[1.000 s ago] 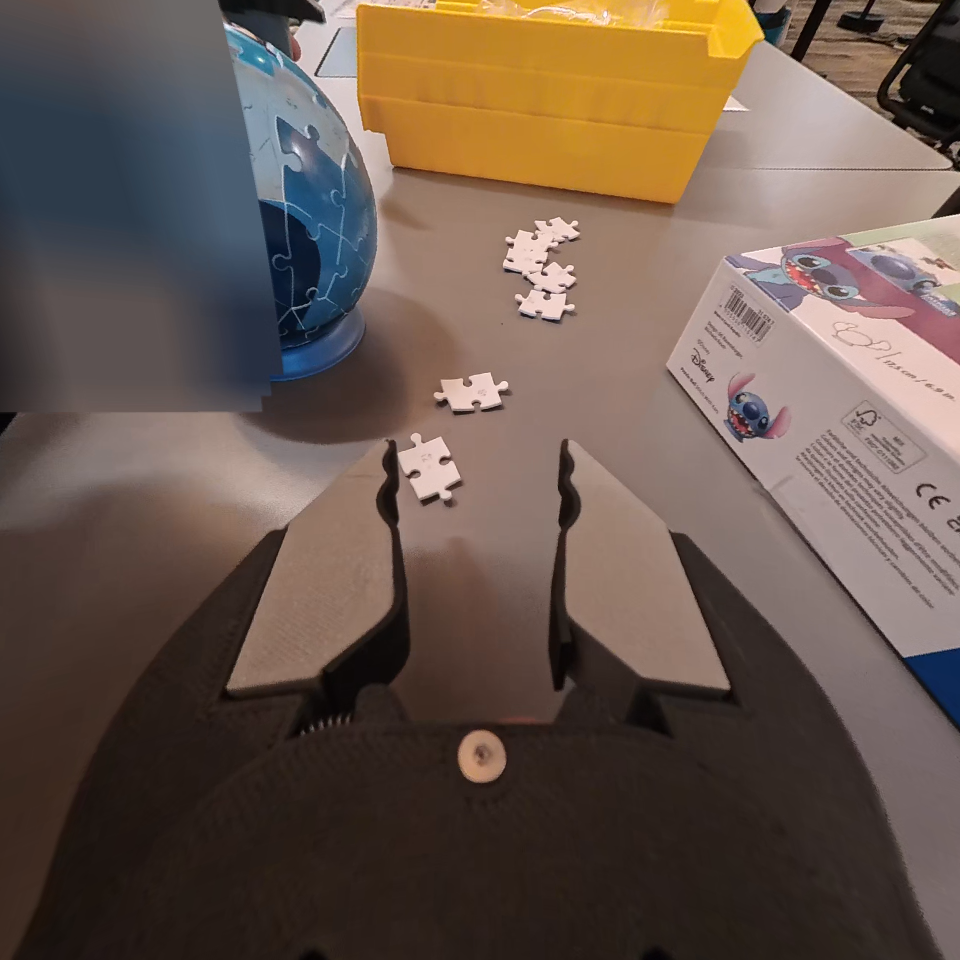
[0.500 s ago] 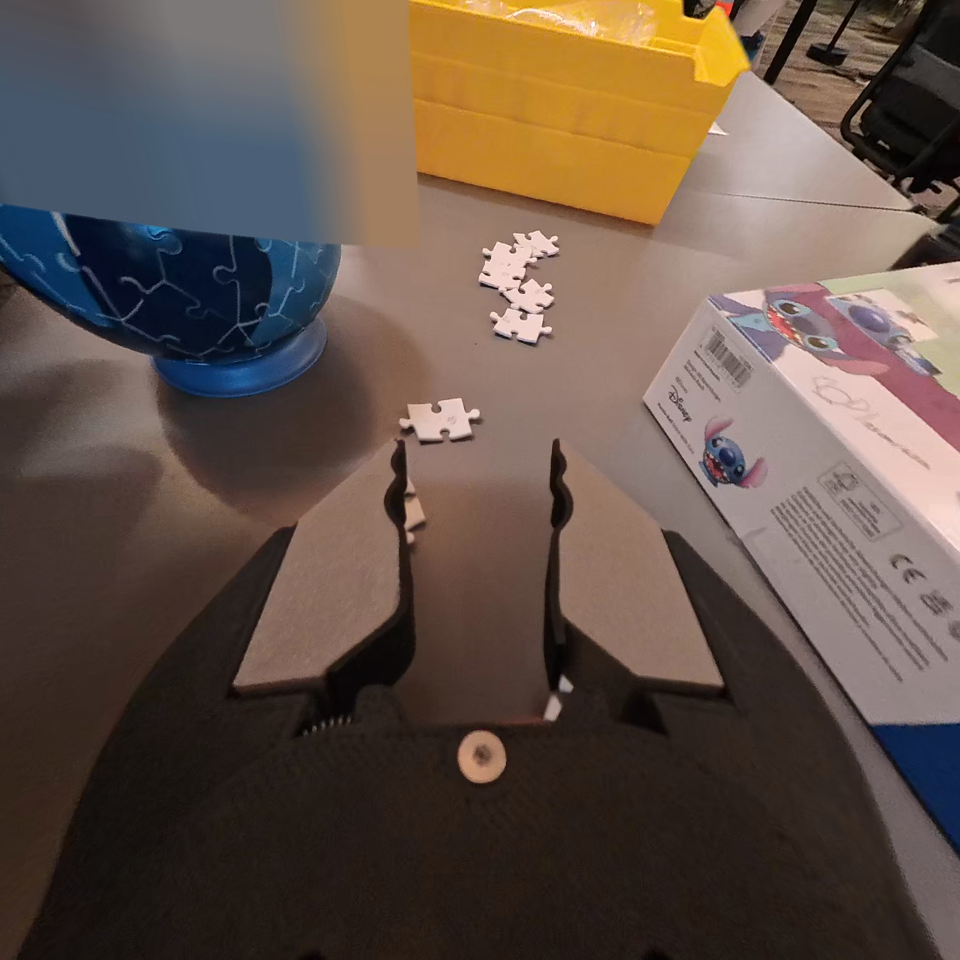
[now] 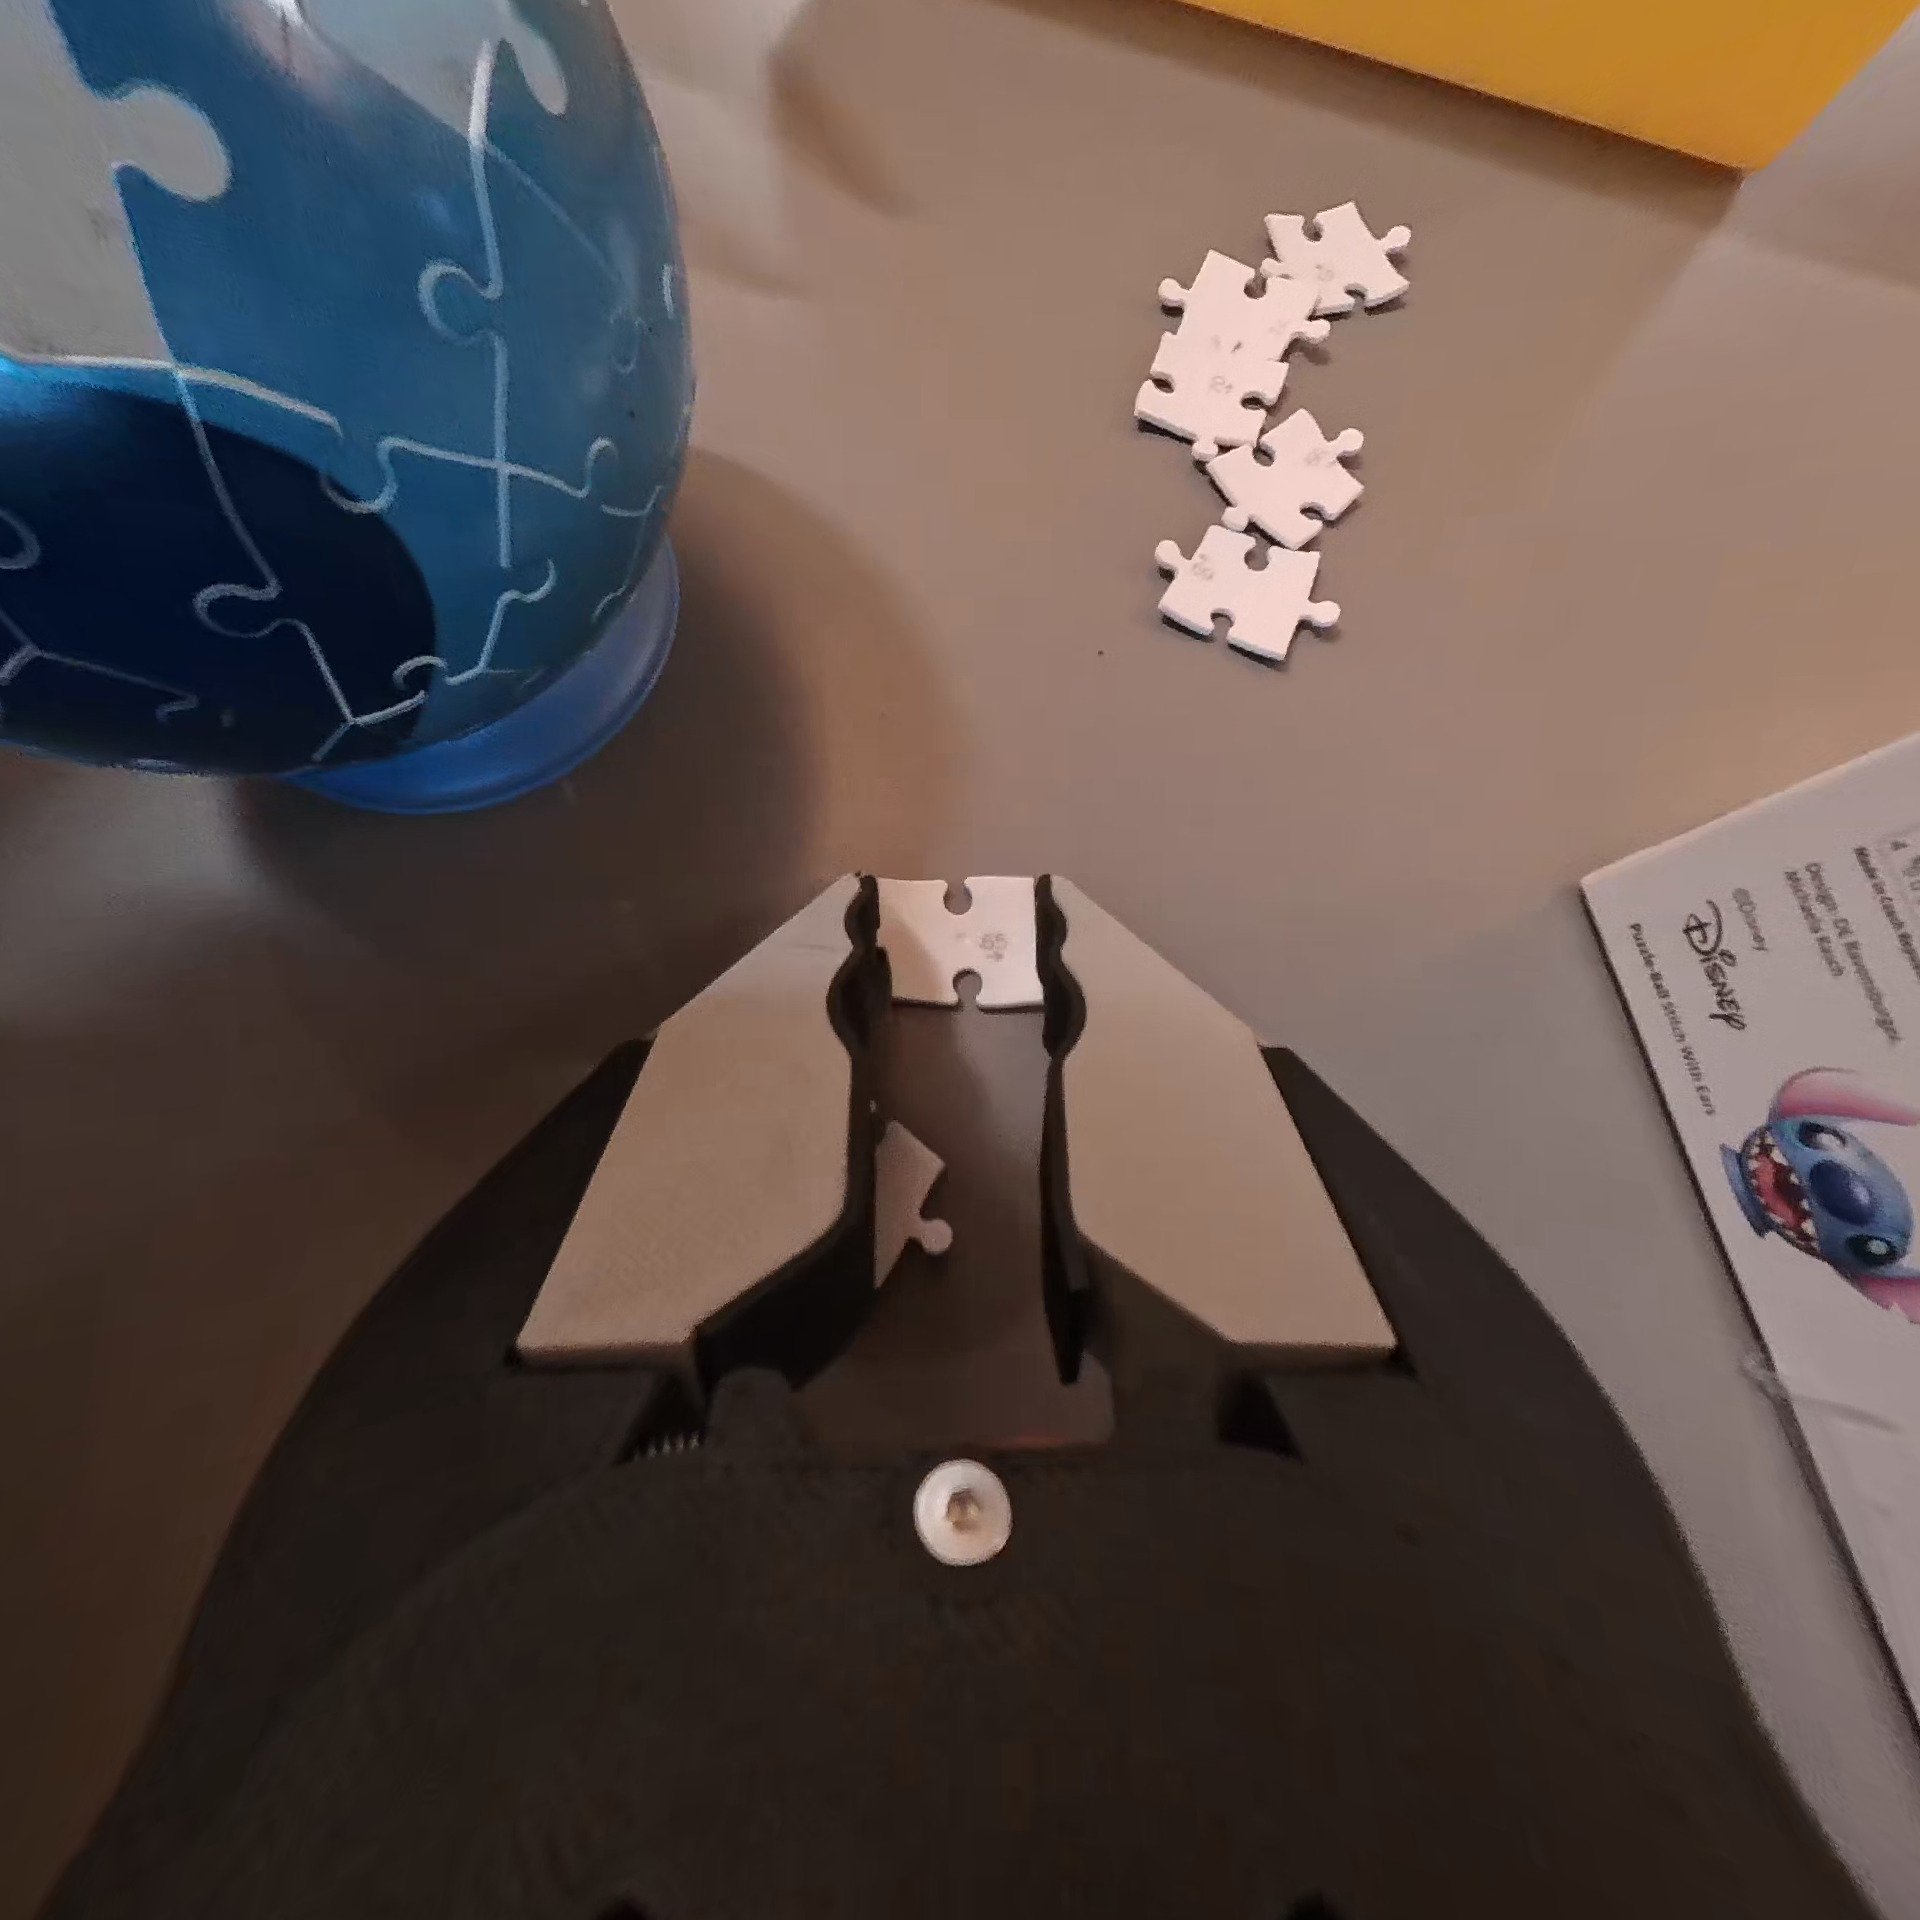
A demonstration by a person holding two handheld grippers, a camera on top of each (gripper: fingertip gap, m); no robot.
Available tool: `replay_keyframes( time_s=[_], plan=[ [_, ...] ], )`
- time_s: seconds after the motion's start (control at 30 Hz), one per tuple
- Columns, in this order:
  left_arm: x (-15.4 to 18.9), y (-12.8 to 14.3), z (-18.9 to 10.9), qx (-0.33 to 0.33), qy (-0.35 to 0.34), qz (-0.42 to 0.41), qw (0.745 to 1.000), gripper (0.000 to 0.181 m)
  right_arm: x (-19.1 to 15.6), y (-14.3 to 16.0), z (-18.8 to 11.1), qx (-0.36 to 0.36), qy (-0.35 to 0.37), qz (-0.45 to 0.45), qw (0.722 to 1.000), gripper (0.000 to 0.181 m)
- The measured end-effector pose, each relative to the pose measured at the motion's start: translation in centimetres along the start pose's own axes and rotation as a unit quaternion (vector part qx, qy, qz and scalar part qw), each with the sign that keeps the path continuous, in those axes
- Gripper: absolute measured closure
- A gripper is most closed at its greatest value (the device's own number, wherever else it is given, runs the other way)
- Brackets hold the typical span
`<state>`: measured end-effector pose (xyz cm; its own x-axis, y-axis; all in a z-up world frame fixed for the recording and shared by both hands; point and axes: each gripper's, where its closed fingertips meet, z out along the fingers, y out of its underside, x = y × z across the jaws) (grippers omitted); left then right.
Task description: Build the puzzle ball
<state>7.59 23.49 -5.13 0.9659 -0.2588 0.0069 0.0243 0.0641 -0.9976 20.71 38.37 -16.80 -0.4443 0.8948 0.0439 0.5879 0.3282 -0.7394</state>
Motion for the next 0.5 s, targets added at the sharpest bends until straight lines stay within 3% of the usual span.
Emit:
replay_keyframes(
  time_s=[0.2, 0.37, 0.5],
  plan=[
    [-0.2, -0.1, -0.1, 0.003, -0.005, -0.002, 1.000, 0.153, 1.7, -1.0, -2.7, 0.035, 0.039, 0.007, 0.999, 0.155],
    [-0.4, -0.3, -0.3, 0.013, -0.013, -0.003, 1.000, 0.154, 5.5, -2.2, -11.1, 0.093, 0.129, 0.039, 0.986, 0.154],
    [-0.6, -0.5, -0.5, 0.021, -0.016, -0.007, 1.000, 0.154, 6.6, -0.4, -17.4, 0.122, 0.188, 0.082, 0.971, 0.155]
  ],
)
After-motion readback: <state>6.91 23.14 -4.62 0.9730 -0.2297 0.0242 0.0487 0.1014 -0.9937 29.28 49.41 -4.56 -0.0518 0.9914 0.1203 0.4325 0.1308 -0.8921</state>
